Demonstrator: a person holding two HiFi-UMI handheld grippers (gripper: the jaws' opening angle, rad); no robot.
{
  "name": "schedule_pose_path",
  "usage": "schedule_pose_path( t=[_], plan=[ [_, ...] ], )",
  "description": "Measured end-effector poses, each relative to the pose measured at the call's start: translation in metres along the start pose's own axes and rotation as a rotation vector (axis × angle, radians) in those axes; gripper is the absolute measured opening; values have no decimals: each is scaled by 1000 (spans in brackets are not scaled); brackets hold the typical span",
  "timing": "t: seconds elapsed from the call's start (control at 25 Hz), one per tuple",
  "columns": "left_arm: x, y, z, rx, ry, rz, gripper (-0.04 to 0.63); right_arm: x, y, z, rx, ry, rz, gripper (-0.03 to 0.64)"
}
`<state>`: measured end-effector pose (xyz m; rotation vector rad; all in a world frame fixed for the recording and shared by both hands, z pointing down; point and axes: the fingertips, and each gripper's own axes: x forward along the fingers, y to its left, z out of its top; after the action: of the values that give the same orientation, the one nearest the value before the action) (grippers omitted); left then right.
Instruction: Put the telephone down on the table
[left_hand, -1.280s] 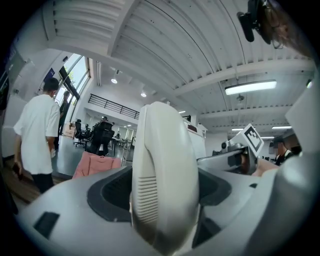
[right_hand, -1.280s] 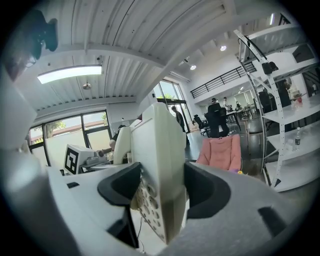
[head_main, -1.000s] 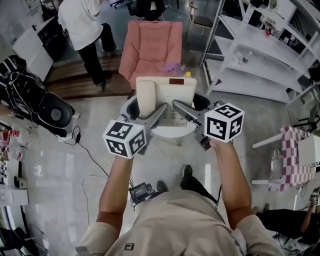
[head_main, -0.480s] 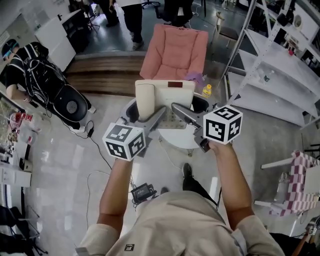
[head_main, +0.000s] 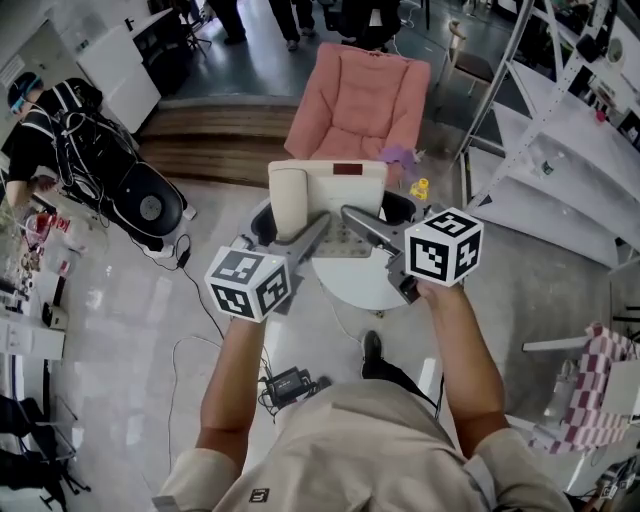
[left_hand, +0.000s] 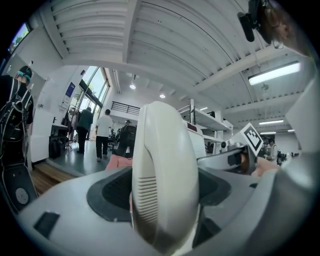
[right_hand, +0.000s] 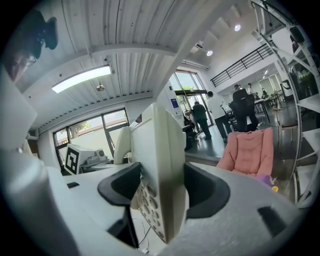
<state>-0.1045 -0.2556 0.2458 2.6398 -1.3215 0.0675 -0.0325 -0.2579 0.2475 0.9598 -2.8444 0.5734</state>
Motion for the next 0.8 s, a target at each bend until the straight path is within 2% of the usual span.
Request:
schedule_pose_path(
  t=[0.8],
  plan=[
    [81, 25, -48, -78, 105, 36, 359, 27, -90, -26, 96, 84, 15, 259]
  ],
)
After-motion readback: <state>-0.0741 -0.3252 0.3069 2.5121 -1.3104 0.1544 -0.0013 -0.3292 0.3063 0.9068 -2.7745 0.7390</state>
